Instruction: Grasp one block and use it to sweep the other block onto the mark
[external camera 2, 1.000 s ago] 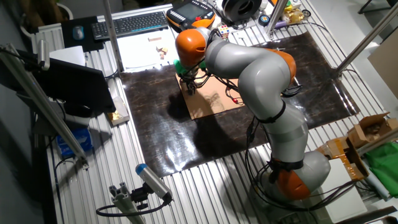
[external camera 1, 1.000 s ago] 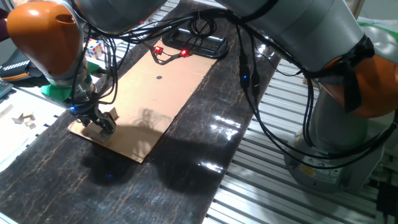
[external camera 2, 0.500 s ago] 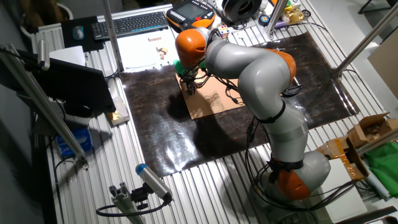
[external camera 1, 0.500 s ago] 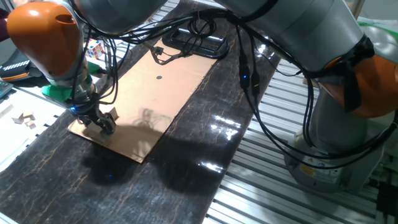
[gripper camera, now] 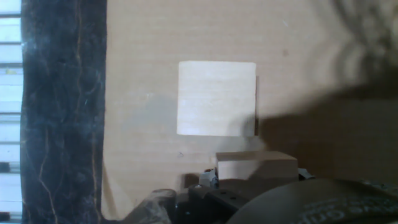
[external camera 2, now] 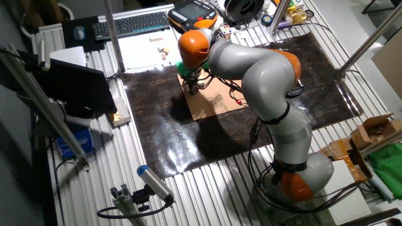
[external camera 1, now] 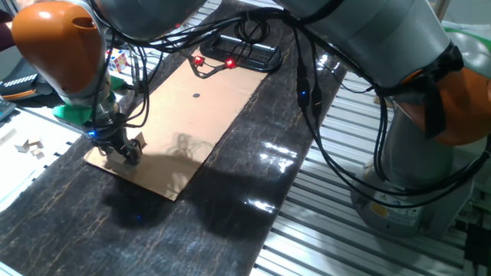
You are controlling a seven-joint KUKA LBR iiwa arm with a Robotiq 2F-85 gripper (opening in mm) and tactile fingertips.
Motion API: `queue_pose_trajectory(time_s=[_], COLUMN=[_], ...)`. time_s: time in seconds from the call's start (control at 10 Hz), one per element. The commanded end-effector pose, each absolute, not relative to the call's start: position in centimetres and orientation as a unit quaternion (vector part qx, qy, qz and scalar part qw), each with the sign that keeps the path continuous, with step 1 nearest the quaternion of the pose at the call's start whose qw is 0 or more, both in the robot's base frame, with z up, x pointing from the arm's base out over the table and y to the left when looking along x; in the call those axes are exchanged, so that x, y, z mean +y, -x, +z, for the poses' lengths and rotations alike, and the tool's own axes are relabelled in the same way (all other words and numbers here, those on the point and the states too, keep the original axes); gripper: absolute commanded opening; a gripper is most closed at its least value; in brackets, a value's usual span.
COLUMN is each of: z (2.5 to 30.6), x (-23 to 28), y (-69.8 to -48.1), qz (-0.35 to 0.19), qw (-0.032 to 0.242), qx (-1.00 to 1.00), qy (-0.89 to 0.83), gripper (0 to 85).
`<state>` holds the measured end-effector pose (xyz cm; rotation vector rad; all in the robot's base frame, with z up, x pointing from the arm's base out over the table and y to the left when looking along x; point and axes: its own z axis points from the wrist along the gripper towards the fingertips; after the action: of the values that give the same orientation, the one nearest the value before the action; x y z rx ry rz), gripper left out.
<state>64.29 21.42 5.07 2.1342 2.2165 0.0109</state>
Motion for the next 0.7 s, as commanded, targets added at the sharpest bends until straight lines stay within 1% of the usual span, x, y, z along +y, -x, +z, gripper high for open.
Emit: queue_pose_trajectory(time_s=[0.0,0.2,0.6], z=[5.1,5.22,5.72], x=[21.42,21.38,21.45], y=[-64.3,-64.38,-64.87], qz=[0.003,-0.004,-0.002], qw=[0.033,0.03,0.024], qx=[0.719,0.712,0.695], qy=[-0.694,-0.701,-0.718], gripper=[0.7,0.7,0.7])
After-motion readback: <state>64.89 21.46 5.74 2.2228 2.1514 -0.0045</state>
